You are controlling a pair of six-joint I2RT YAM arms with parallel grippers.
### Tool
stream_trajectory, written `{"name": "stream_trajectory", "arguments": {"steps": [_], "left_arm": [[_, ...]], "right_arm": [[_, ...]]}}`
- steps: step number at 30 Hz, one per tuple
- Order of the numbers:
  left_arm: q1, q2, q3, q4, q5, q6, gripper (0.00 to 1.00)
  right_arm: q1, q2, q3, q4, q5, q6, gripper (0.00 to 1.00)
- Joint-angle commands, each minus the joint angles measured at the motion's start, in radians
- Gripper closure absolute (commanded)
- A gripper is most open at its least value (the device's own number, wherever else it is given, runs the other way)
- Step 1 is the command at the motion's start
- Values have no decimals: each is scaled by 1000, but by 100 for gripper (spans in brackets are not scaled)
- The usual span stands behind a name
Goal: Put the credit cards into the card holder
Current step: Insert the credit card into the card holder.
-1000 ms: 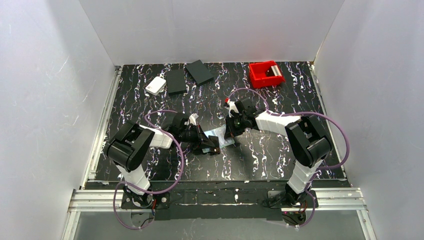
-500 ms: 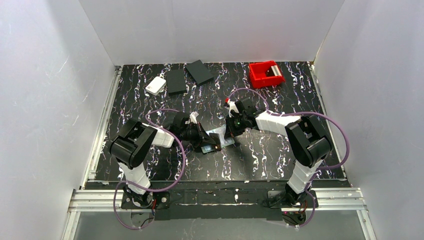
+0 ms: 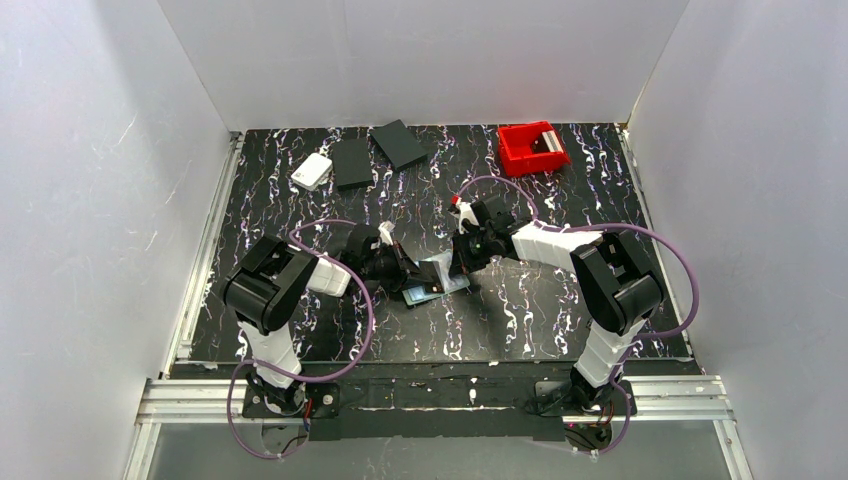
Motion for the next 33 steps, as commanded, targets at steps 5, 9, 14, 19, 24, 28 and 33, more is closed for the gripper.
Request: {"name": "stream_trajectory", "arguments": {"steps": [5,9,14,19,24,28,33], "left_arm": [[-3,12,-25,32,-89,-40,100],[-3,-6,-41,37,-122,-51,100],[-4,-7,-48,49,-137,-72,100],[-4,7,-52,86,-136,-103,100],[-4,18,-59,114,-141,-122,100],[-13,28,-61,135,-132,-139,100],[-39,27,-100,181,-177,-169,100]], "right_arm": [[-2,15,-18,7,9,0,99],[-2,15,-18,8,6,3,99],[-3,13,-22,9,4,3,99],[-2,13,-23,11,2,5,99],[-2,13,-25,14,-3,9,99],[-3,13,-23,15,-7,18,99],[-2,-9,0,9,5,101,99]]}}
